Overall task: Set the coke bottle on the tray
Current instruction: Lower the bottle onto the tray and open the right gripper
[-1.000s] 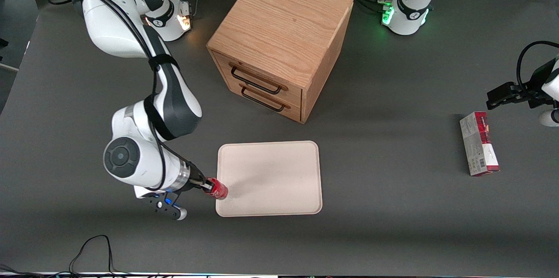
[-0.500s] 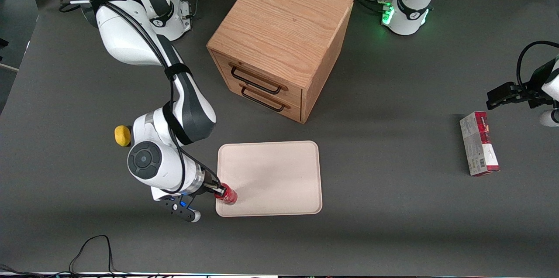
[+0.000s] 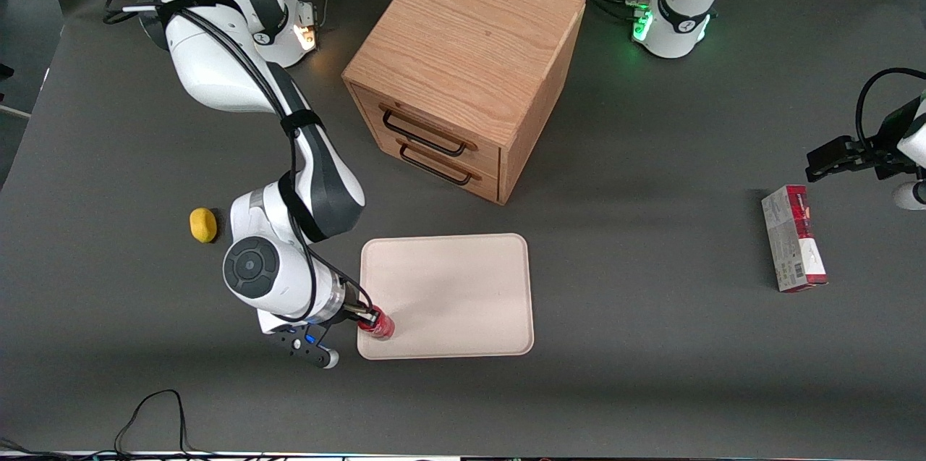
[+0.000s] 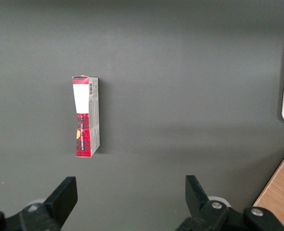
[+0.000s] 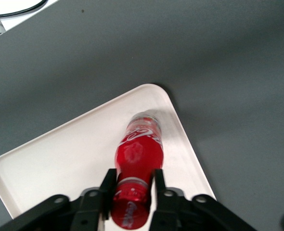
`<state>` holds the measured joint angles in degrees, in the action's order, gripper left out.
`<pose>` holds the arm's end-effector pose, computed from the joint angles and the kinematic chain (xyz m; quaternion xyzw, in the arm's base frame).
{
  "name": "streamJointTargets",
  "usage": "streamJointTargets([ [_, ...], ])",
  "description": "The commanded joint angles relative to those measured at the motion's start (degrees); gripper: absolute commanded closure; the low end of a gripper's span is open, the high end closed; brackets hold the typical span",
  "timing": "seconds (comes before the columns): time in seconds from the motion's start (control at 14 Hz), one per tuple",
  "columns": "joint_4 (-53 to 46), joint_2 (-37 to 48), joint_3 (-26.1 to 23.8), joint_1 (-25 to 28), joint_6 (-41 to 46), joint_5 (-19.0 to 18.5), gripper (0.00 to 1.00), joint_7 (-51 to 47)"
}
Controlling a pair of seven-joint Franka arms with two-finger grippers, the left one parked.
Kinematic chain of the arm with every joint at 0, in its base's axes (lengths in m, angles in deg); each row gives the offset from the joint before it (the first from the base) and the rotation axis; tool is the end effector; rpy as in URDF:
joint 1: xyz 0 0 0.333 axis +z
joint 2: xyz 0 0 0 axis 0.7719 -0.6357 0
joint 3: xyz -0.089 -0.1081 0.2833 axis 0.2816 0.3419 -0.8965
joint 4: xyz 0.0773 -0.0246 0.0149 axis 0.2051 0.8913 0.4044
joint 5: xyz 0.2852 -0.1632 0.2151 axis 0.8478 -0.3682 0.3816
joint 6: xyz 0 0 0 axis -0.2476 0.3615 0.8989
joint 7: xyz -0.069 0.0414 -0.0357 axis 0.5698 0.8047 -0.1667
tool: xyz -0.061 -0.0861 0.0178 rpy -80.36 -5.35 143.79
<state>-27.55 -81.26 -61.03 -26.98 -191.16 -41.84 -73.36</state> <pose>0.7387 0.2918 0.3338 -0.9745 0.2179 -0.0108 0.0523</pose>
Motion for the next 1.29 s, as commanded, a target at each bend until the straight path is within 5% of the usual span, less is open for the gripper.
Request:
streamJointTargets([
  [0.0,-2.27,-0.5,0.14,0.1,0.48,-1.01,0.0,-1.41],
  [0.86,-1.92,1.87,0.23,0.1,2.5,-1.01,0.0,-4.32],
  [1.21,17.98,17.56,0.4,-0.26,6.81,-0.92,0.0,6.2],
])
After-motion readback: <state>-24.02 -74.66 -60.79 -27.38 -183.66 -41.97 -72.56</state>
